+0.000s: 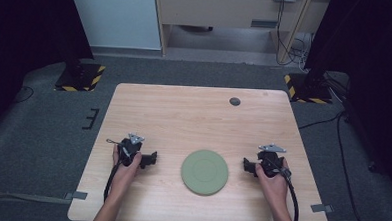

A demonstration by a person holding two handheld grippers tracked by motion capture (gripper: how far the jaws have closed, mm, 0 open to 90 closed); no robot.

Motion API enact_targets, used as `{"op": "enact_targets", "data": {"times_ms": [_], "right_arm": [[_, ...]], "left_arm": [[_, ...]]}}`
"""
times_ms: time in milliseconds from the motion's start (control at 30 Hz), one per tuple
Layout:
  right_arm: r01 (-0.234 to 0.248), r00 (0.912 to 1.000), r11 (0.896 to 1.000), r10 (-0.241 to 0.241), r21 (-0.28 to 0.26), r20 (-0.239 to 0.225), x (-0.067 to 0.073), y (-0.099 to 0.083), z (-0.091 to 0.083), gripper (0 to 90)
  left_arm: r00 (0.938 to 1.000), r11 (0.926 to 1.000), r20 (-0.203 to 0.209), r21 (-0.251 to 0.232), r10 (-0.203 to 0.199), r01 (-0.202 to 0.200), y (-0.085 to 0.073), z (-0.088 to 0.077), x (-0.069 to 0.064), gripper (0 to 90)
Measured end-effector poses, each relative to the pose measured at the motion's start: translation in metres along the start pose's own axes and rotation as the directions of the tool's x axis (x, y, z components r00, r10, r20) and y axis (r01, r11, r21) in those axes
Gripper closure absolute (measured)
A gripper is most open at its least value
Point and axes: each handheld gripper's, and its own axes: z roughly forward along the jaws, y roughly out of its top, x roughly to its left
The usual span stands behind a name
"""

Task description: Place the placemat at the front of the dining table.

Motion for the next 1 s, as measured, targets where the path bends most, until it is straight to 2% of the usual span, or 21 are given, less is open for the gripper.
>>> {"op": "enact_targets", "data": {"times_ms": [200, 233, 267, 300, 333, 400, 433, 467, 500, 533, 667, 733, 767, 800, 867, 900, 967, 1000], "right_arm": [[0.016, 0.9997, 1.0, -0.016, 0.001, -0.018, -0.001, -0.001, -0.002, 2.9], [0.014, 0.9993, 1.0, -0.014, -0.009, -0.034, -0.001, -0.002, -0.004, 7.4], [0.014, 0.9993, 1.0, -0.014, -0.009, -0.034, -0.001, -0.002, -0.004, 7.4], [0.031, 0.9978, 0.999, -0.032, -0.025, -0.058, 0.001, -0.003, -0.009, 6.0], [0.049, 0.9967, 0.998, -0.051, -0.036, -0.063, 0.002, -0.003, -0.012, 6.1], [0.077, 0.9934, 0.996, -0.082, -0.055, -0.08, 0.008, -0.004, -0.018, 5.7], [0.088, 0.9915, 0.994, -0.093, -0.057, -0.09, 0.011, -0.005, -0.022, 5.7], [0.088, 0.9915, 0.994, -0.093, -0.057, -0.09, 0.011, -0.005, -0.022, 5.7], [0.115, 0.9866, 0.991, -0.122, -0.071, -0.108, 0.016, -0.006, -0.029, 5.5], [0.115, 0.9866, 0.991, -0.122, -0.071, -0.108, 0.016, -0.006, -0.029, 5.5], [0.131, 0.9797, 0.987, -0.143, -0.095, -0.14, 0.025, -0.009, -0.039, 5.2], [0.138, 0.9776, 0.986, -0.151, -0.095, -0.146, 0.027, -0.011, -0.039, 5.2], [0.167, 0.9733, 0.982, -0.179, -0.091, -0.144, 0.031, -0.012, -0.039, 5.2], [0.167, 0.9733, 0.982, -0.179, -0.091, -0.144, 0.031, -0.012, -0.039, 5.2], [0.168, 0.9733, 0.982, -0.179, -0.085, -0.144, 0.033, -0.014, -0.037, 5.1], [0.173, 0.9726, 0.981, -0.184, -0.087, -0.143, 0.034, -0.014, -0.037, 5.2], [0.182, 0.9703, 0.979, -0.193, -0.087, -0.146, 0.036, -0.014, -0.037, 5.2], [0.182, 0.9703, 0.979, -0.193, -0.087, -0.146, 0.036, -0.014, -0.037, 5.2]], "left_arm": [[0.9997, 0.9998, 0.017, -0.007, 0.017, -0.017, -0.002, -0.003, 0.0, 1.3], [0.9987, 0.9991, 0.03, -0.014, 0.041, -0.04, -0.005, -0.005, -0.003, 2.1], [0.9987, 0.9991, 0.03, -0.014, 0.041, -0.04, -0.005, -0.005, -0.003, 1.9], [0.9978, 0.9984, 0.036, -0.014, 0.055, -0.055, -0.006, -0.007, -0.004, 1.8], [0.9968, 0.9976, 0.047, -0.026, 0.065, -0.064, -0.009, -0.011, -0.007, 1.8], [0.9962, 0.9975, 0.057, -0.029, 0.066, -0.064, -0.01, -0.012, -0.007, 1.9], [0.9961, 0.9987, 0.076, -0.028, 0.044, -0.042, -0.012, -0.014, -0.005, 2.1], [0.9961, 0.9987, 0.076, -0.028, 0.044, -0.042, -0.012, -0.014, -0.005, 2.4], [0.9952, 0.9988, 0.091, -0.038, 0.035, -0.032, -0.013, -0.017, -0.006, 2.7], [0.9952, 0.9988, 0.091, -0.038, 0.035, -0.032, -0.013, -0.017, -0.006, 2.5], [0.985, 0.9983, 0.165, -0.033, 0.052, -0.047, -0.013, -0.025, -0.022, 2.0], [0.9828, 0.9984, 0.178, -0.034, 0.05, -0.045, -0.013, -0.026, -0.024, 3.2], [0.9788, 0.9983, 0.199, -0.039, 0.05, -0.044, -0.015, -0.024, -0.029, 3.4], [0.9788, 0.9983, 0.199, -0.039, 0.05, -0.044, -0.015, -0.024, -0.029, 3.4], [0.9751, 0.9953, 0.201, -0.038, 0.095, -0.089, -0.015, -0.023, -0.038, 3.5], [0.9751, 0.9953, 0.201, -0.038, 0.095, -0.089, -0.015, -0.023, -0.038, 3.5], [0.9697, 0.9923, 0.212, -0.049, 0.121, -0.114, -0.014, -0.024, -0.048, 3.5], [0.9697, 0.9923, 0.212, -0.049, 0.121, -0.114, -0.014, -0.024, -0.048, 3.5]]}}
